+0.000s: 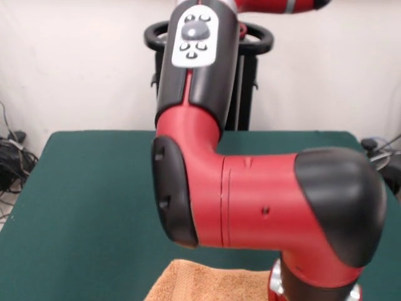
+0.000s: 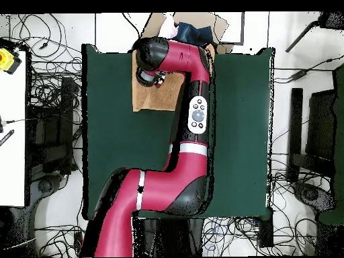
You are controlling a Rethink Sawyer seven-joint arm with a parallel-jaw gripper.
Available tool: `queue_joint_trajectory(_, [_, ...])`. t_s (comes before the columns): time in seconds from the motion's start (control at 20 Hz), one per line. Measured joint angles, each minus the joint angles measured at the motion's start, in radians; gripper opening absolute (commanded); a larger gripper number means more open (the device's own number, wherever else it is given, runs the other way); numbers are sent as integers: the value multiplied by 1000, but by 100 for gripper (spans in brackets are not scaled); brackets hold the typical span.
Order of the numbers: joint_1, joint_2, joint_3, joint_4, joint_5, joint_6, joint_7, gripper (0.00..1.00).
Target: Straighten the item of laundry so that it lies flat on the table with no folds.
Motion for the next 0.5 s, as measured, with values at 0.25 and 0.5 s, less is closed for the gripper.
queue_joint_trajectory(0.25, [4, -45, 0, 1, -5, -83, 0, 100])
queue_joint_trajectory(0.5, [4, -65, 0, 1, -7, -83, 0, 100])
